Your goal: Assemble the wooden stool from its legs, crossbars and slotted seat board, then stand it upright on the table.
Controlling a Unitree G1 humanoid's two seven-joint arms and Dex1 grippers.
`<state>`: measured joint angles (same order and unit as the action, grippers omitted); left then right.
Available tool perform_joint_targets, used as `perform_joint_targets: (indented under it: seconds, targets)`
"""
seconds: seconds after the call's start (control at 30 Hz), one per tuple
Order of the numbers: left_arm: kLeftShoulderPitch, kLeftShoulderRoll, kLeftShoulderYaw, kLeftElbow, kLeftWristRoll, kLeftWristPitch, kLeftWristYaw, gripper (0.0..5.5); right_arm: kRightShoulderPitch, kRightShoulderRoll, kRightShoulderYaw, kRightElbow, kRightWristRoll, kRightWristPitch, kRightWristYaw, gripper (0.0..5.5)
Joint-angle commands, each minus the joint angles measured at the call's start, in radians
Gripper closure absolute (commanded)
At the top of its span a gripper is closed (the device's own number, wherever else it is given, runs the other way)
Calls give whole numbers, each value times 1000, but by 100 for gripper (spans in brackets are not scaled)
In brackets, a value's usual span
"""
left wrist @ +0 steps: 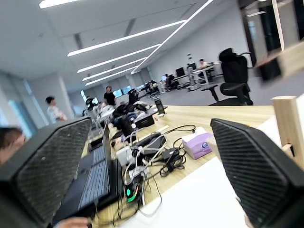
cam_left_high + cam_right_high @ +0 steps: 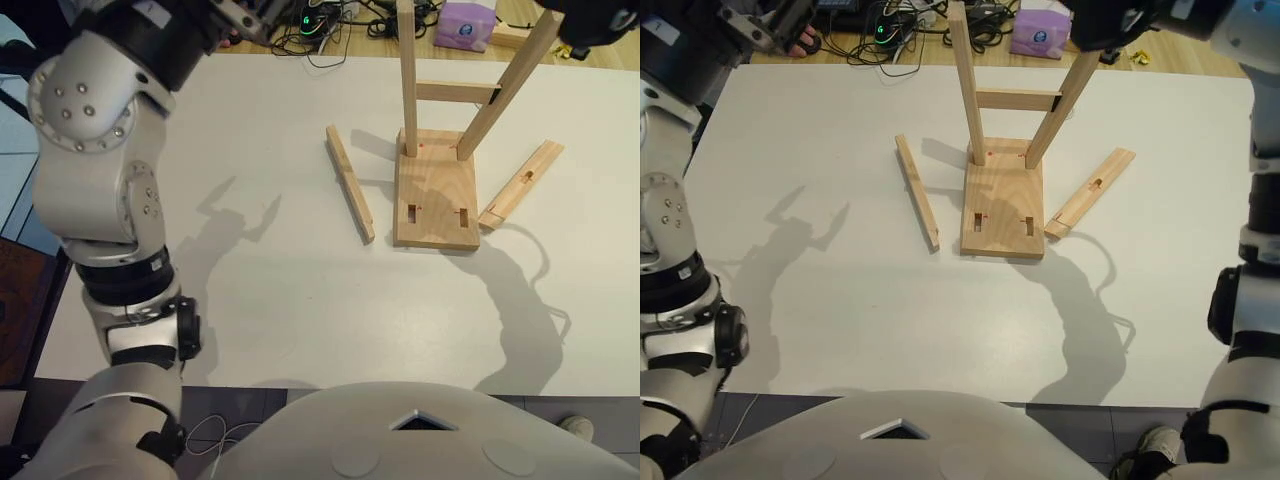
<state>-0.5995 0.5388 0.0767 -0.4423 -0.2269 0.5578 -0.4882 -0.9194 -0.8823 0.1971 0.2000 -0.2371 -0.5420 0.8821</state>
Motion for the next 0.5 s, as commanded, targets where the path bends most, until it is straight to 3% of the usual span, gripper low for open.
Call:
perform_joint_targets:
  seconds: [0.03, 0.27, 0.43, 0.5]
  targets:
    - [-52, 58, -130, 42, 16, 39, -107, 86, -175, 40, 138, 117, -118, -230, 65, 421]
    - [-88, 14, -258, 28, -51, 197, -175, 86, -242, 166, 283, 188, -203, -433, 59, 421]
    - [-62, 39, -316, 27, -65, 231, -234, 86, -255, 214, 314, 197, -220, -473, 40, 421]
    - [-50, 59, -345, 46, -45, 229, -251, 112, -254, 218, 322, 193, -217, -488, 43, 421]
